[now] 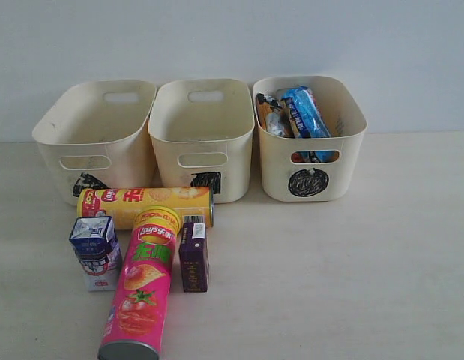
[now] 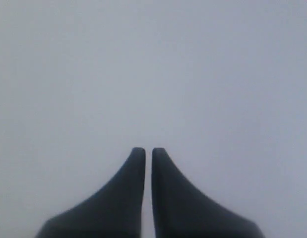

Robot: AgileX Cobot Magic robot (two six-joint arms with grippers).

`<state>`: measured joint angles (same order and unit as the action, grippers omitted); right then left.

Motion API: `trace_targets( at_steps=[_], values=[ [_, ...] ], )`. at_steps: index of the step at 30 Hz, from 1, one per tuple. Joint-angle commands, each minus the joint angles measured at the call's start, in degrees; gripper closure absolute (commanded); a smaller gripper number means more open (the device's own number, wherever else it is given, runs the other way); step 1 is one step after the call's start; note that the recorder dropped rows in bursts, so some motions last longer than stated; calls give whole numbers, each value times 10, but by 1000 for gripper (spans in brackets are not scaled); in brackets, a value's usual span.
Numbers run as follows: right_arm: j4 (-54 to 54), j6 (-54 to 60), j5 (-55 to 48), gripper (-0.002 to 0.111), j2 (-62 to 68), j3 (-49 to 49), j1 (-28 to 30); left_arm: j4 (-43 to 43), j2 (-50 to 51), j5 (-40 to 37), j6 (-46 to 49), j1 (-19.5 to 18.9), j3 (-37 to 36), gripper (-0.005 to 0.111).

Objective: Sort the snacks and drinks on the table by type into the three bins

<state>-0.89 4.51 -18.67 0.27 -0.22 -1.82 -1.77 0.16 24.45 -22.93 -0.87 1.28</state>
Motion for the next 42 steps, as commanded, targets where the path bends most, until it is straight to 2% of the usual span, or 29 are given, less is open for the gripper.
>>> trace_targets(
  at_steps=[1, 5, 10, 18, 21, 25, 29, 31, 36, 38, 42],
  values=[
    [1, 4, 2, 108, -3, 2, 2, 5, 47, 25, -8, 2, 61, 102],
    [1, 4, 2, 108, -3, 2, 2, 5, 148, 19, -4, 2, 131, 102],
    [1, 4, 2, 108, -3, 2, 2, 48, 292, -54, -4, 2, 236, 102],
    [1, 4, 2, 108, -3, 2, 2, 189, 475, -266, -1, 3, 392, 102],
    [1, 4, 2, 108, -3, 2, 2, 238, 517, -336, 24, 3, 421, 102],
    [1, 4, 2, 108, -3, 2, 2, 239, 558, -420, 89, 3, 446, 102],
    [1, 4, 2, 108, -3, 2, 2, 208, 594, -468, 134, 3, 459, 102],
    [1, 4, 2, 108, -3, 2, 2, 153, 619, -500, 187, 5, 474, 102],
    [1, 4, 2, 108, -3, 2, 2, -5, 693, -639, 355, 27, 539, 102],
    [1, 4, 2, 108, -3, 2, 2, -40, 719, -679, 397, 35, 562, 102],
    [1, 4, 2, 108, -3, 2, 2, -59, 770, -753, 411, 59, 601, 102]
  ],
)
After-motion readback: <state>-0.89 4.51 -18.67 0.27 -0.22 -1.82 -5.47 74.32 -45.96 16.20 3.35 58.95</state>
